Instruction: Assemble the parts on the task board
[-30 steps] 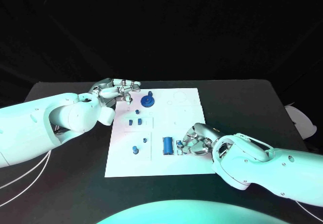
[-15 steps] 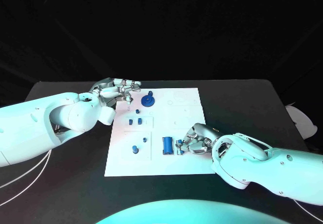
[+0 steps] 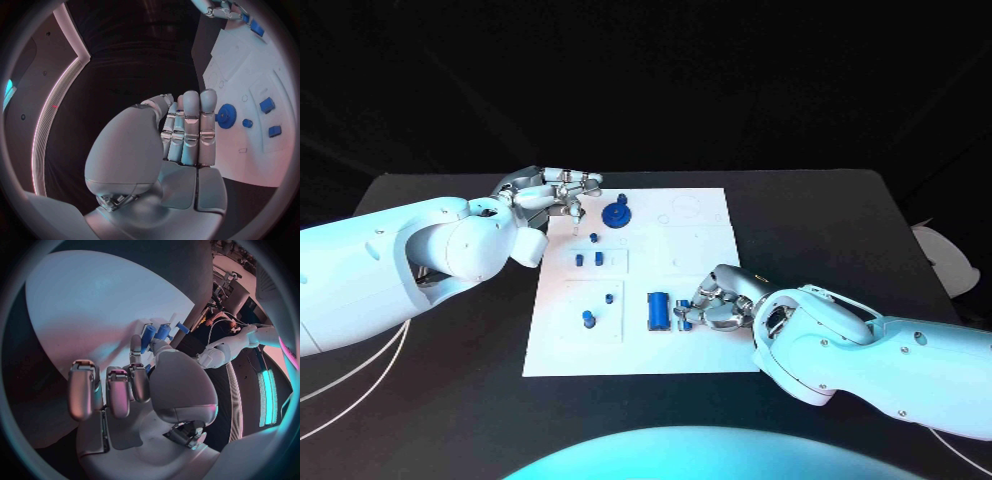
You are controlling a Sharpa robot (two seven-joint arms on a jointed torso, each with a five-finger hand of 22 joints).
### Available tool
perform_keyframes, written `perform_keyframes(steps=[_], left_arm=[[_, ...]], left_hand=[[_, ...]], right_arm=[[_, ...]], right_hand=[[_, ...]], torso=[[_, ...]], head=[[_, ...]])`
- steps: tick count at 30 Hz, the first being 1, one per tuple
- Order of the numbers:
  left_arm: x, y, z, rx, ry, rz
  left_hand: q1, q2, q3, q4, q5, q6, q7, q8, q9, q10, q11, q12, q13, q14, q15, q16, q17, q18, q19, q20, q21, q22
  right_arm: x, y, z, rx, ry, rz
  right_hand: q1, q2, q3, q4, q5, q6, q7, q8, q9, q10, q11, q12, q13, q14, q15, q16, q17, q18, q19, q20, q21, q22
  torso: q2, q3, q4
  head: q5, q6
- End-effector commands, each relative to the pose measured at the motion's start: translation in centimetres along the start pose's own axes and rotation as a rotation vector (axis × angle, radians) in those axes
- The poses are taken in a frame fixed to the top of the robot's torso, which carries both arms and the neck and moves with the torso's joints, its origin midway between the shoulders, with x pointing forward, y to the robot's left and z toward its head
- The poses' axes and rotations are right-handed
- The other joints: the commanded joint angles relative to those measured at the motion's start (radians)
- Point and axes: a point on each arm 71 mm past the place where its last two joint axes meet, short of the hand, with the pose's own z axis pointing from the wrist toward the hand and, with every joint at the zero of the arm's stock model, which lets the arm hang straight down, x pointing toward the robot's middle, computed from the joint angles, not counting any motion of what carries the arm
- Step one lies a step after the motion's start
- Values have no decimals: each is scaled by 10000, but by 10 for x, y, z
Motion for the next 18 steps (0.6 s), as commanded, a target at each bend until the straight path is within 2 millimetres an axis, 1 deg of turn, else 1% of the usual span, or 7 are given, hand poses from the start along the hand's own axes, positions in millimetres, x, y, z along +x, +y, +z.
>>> perform_keyframes(steps=[1, 5, 10, 18], left_arm=[[3, -1, 0, 15, 222, -48], [3, -1, 0, 11, 227, -49], [3, 0, 0, 6, 234, -50], [3, 0, 0, -8, 239, -50]], left_hand=[[-61, 24, -2, -10, -6, -62, 35, 2, -15, -46, 2, 51, -9, -58, 7, -61, -12, 89, -71, 15, -23, -7], [-61, 24, -2, -10, -6, -62, 35, 2, -15, -46, 2, 51, -9, -58, 7, -61, -12, 89, -71, 15, -23, -7], [-61, 24, -2, -10, -6, -62, 35, 2, -15, -46, 2, 51, -9, -58, 7, -61, -12, 89, -71, 15, -23, -7], [-69, 26, -3, -6, -7, -63, 37, 3, -16, -49, 4, 54, -10, -59, 8, -61, -14, 88, -71, 16, -28, -10]], right_arm=[[2, 3, -1, -209, 86, -209], [2, 4, -2, -253, 30, -226], [1, 4, -2, -284, -27, -233], [1, 3, -3, -313, -36, -292]], right_hand=[[-137, 12, -115, -13, -87, 17, 46, -32, -6, 572, -8, 50, 1612, 1042, -96, 36, 2633, -204, 556, -67, 56, 2204], [-277, 10, -289, -11, -224, 22, 48, -27, 3, 575, -5, 55, 1620, 1042, -95, 36, 2633, -203, 554, -66, 55, 2204], [-490, 67, -560, -11, -592, 26, 50, -21, 14, 574, -2, 44, 1623, 1042, -91, 36, 2633, -204, 553, -62, 62, 2204], [-479, 80, -638, -34, -668, 23, 43, -19, 20, 575, -5, 46, 1627, 1042, -93, 36, 2633, -203, 551, -63, 57, 2203]], torso=[[0, 2, -3], [-1, 2, -3], [3, 3, -2], [-1, 2, -3]], head=[[3, 0], [4, 2], [5, 4], [11, -19]])
